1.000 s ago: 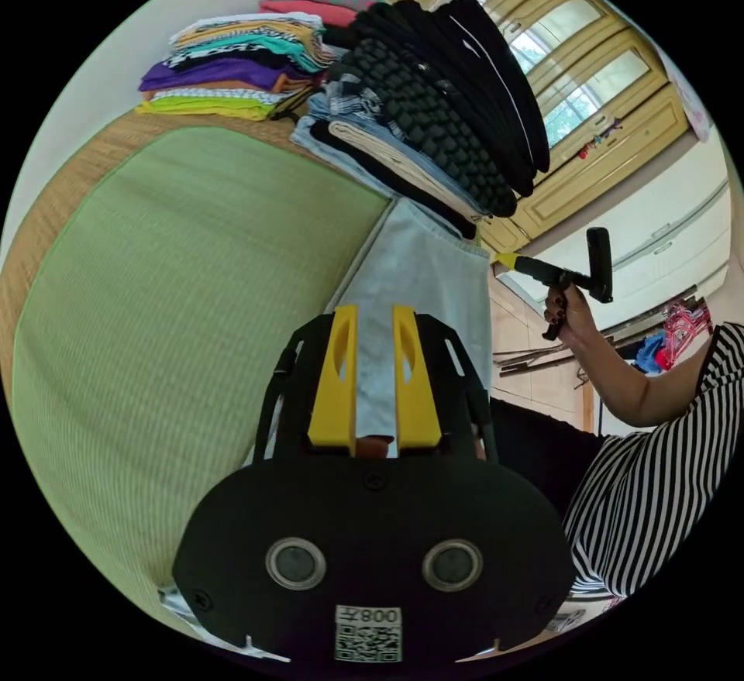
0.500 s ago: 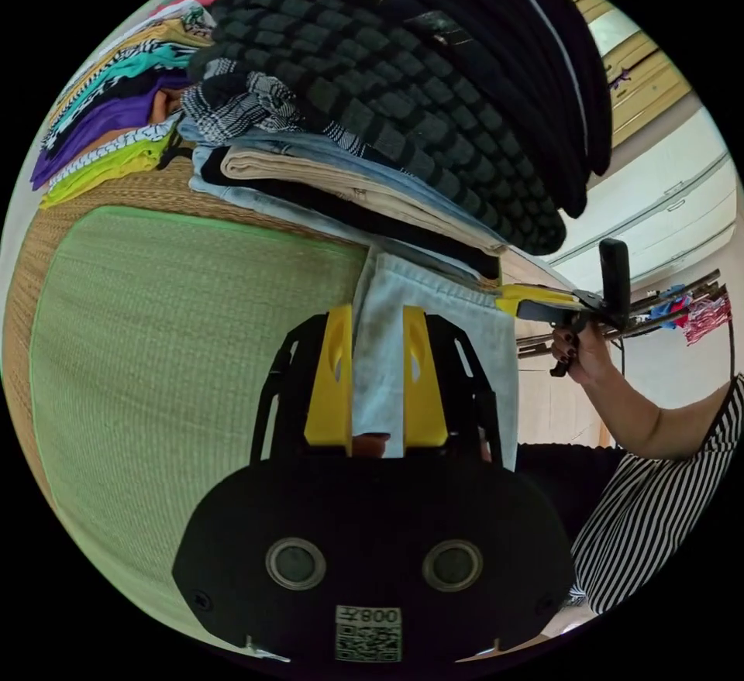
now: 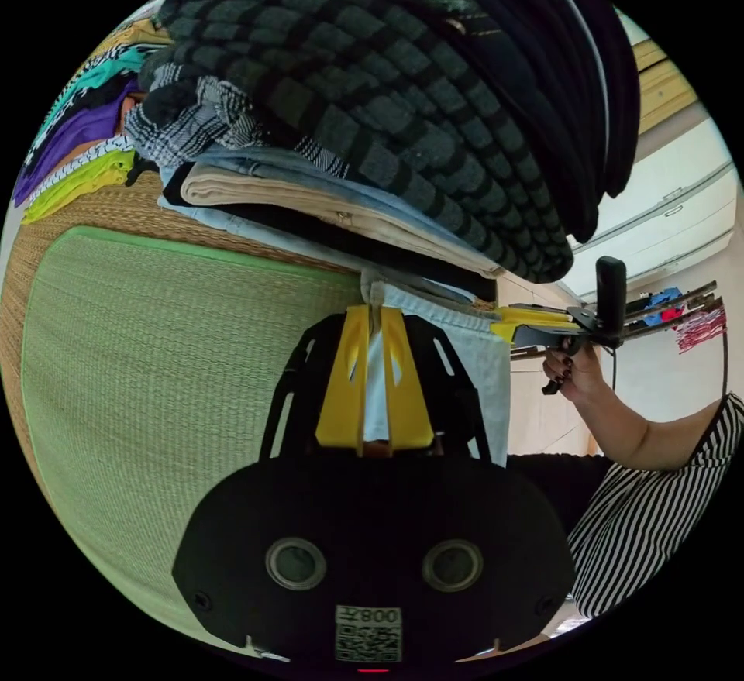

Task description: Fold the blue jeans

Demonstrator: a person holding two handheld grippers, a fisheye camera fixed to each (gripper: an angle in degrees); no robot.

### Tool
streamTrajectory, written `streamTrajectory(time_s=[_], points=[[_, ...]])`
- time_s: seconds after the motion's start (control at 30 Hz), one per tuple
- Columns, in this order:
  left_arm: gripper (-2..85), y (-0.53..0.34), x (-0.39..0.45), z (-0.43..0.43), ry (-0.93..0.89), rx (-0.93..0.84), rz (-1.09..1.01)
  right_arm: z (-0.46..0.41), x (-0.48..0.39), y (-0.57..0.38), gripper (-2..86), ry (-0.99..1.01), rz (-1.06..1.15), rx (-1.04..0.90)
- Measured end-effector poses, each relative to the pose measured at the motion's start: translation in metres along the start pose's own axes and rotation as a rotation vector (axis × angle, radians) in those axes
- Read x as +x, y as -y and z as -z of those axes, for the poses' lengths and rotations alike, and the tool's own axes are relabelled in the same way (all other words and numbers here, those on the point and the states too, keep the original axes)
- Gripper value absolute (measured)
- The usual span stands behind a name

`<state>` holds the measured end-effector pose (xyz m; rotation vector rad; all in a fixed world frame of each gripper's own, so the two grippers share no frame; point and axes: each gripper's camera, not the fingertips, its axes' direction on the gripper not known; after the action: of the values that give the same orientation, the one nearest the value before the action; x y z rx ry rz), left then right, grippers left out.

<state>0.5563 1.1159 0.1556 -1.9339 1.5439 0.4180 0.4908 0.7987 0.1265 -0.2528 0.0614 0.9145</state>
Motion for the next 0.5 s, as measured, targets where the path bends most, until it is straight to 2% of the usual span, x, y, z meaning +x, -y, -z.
streamTrajectory(time_s=[0.27, 0.5], points=[[2.4, -0.033, 0.02, 0.061, -0.029, 0.09, -0.035, 0.019, -0.022, -0.009, 6.7, 0.129, 0.011, 0.064], [2.3, -0.093, 0.04, 0.135, -0.011, 0.178, -0.065, 0.032, -0.082, -0.02, 6.6, 0.237, 0.131, 0.081]])
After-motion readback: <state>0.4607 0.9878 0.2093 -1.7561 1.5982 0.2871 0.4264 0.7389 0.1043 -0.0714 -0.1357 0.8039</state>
